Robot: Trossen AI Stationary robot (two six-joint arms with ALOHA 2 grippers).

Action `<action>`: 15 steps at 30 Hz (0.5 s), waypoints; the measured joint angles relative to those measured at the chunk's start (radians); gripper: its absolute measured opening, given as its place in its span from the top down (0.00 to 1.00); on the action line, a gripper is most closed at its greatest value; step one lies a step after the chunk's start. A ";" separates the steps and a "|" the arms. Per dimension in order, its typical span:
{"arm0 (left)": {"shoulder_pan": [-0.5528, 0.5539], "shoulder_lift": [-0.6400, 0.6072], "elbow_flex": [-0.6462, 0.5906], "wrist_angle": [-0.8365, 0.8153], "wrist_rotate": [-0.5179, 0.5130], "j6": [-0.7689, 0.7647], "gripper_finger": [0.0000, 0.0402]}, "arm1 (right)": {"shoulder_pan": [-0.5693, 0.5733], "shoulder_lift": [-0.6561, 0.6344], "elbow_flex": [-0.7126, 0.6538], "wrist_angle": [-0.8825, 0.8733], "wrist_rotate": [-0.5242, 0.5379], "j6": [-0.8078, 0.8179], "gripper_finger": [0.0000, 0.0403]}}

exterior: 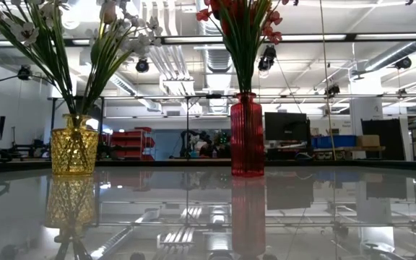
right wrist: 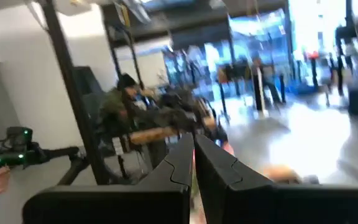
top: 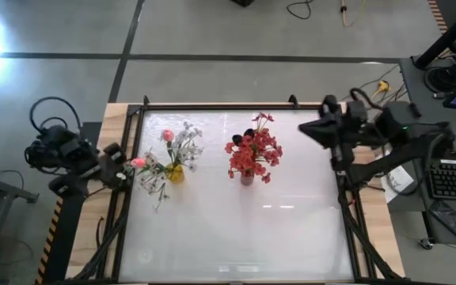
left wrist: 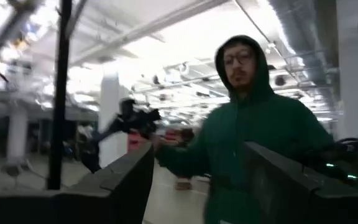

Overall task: Sort flowers into vase by color
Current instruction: Return to Home Position

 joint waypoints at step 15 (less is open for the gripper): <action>-0.041 -0.074 -0.253 0.320 0.161 -0.210 0.43 | 0.000 -0.361 -0.459 0.166 0.126 0.190 0.97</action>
